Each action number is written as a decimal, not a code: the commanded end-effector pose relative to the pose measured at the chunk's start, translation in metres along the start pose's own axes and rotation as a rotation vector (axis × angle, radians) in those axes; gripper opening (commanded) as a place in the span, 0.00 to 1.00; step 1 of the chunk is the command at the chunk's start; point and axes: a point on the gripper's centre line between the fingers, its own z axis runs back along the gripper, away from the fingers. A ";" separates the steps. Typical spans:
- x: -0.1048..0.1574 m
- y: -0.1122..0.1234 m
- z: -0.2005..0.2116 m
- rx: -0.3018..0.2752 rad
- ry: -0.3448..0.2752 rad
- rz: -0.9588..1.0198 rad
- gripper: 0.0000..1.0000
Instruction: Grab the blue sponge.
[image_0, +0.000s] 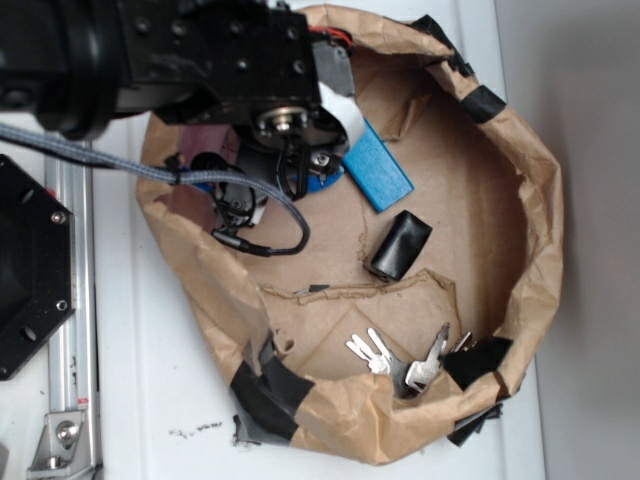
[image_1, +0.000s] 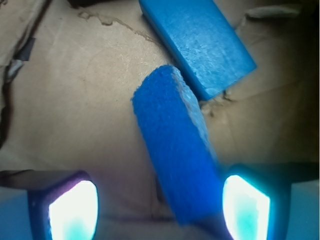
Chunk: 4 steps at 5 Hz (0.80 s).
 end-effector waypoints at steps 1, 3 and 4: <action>0.011 0.011 -0.017 0.076 -0.015 -0.001 1.00; 0.022 0.009 -0.050 0.064 0.104 0.020 0.00; 0.020 0.010 -0.042 0.077 0.076 0.021 0.00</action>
